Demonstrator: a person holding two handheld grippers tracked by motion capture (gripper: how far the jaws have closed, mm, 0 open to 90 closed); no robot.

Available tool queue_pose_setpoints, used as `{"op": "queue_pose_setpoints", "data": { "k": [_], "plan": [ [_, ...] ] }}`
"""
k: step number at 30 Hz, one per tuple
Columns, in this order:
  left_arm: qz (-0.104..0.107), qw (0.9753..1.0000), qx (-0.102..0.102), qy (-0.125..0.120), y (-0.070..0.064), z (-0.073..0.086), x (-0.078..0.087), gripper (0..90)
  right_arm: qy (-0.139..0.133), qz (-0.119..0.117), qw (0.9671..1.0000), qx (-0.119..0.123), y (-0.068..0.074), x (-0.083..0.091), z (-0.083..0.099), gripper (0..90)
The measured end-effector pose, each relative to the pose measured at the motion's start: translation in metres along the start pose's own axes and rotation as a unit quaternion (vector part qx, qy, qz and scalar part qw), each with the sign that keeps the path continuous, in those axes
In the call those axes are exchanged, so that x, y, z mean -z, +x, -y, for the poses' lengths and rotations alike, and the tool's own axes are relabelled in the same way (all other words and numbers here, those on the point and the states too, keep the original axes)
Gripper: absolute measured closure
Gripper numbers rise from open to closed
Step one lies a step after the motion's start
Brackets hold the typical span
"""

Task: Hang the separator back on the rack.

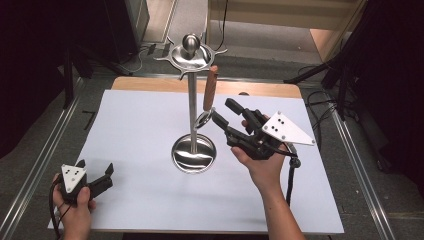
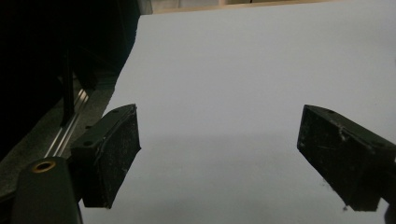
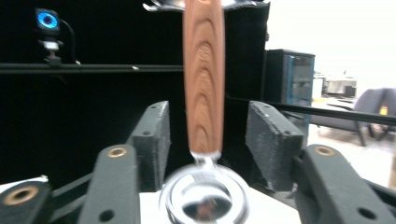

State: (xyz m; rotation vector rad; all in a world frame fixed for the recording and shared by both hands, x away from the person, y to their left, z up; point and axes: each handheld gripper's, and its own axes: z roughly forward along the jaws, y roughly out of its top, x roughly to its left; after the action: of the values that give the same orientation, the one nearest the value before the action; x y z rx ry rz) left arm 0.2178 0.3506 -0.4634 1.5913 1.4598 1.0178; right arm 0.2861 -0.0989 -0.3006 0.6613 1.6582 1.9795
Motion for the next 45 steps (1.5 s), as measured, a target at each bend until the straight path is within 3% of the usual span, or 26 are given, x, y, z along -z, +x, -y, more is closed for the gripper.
{"op": "queue_pose_setpoints", "data": {
  "k": [3, 6, 8, 9, 11, 12, 14, 18, 27, 30, 34, 40, 45],
  "plan": [
    [0.000, 1.0000, 0.000, 0.000, 0.000, 0.000, 0.000, 14.2, 0.011, 0.023, 0.9997, 0.002, -0.005, 0.004, 0.003, 37.4],
    [-0.001, 1.0000, -0.001, 0.000, 0.000, 0.000, 0.000, 14.2, 0.029, 0.068, 0.9972, 0.011, -0.012, 0.010, 0.009, 29.1],
    [-0.001, 1.0000, 0.000, 0.000, 0.000, 0.000, 0.000, 14.2, 0.049, 0.109, 0.9925, 0.023, -0.017, 0.014, 0.012, 28.5],
    [-0.002, 1.0000, -0.001, 0.000, 0.000, 0.000, 0.000, 14.2, 0.059, 0.121, 0.9908, 0.018, -0.020, 0.017, 0.014, 26.7],
    [-0.002, 1.0000, -0.001, 0.000, 0.000, 0.000, 0.000, 14.2, 0.075, 0.137, 0.9877, 0.001, -0.026, 0.023, 0.018, 21.1],
    [-0.002, 1.0000, -0.001, 0.000, 0.000, 0.000, 0.000, 14.2, 0.075, 0.137, 0.9877, 0.001, -0.026, 0.023, 0.018, 21.1],
    [-0.002, 1.0000, -0.001, 0.001, 0.000, 0.000, 0.000, 14.2, 0.099, 0.156, 0.9827, -0.005, -0.034, 0.031, 0.026, 13.9],
    [-0.004, 1.0000, -0.001, 0.001, -0.001, 0.000, 0.000, 14.2, 0.114, 0.180, 0.9770, 0.003, -0.041, 0.042, 0.036, 11.9],
    [-0.004, 1.0000, -0.003, 0.001, -0.001, 0.000, 0.000, 14.2, 0.151, 0.202, 0.9677, -0.010, -0.053, 0.059, 0.060, 0.0],
    [-0.005, 1.0000, -0.002, 0.001, -0.001, 0.000, 0.000, 14.2, 0.158, 0.195, 0.9678, -0.011, -0.055, 0.065, 0.067, 0.0],
    [-0.005, 1.0000, -0.002, 0.001, -0.001, 0.000, 0.000, 14.2, 0.172, 0.202, 0.9642, -0.009, -0.058, 0.071, 0.078, 0.0],
    [-0.005, 1.0000, -0.003, 0.000, -0.001, 0.000, 0.000, 14.2, 0.176, 0.206, 0.9624, -0.014, -0.063, 0.081, 0.087, 0.0],
    [-0.005, 1.0000, -0.003, 0.000, -0.001, 0.000, 0.000, 14.2, 0.191, 0.218, 0.9571, -0.019, -0.069, 0.094, 0.100, 0.0]
  ]
}}
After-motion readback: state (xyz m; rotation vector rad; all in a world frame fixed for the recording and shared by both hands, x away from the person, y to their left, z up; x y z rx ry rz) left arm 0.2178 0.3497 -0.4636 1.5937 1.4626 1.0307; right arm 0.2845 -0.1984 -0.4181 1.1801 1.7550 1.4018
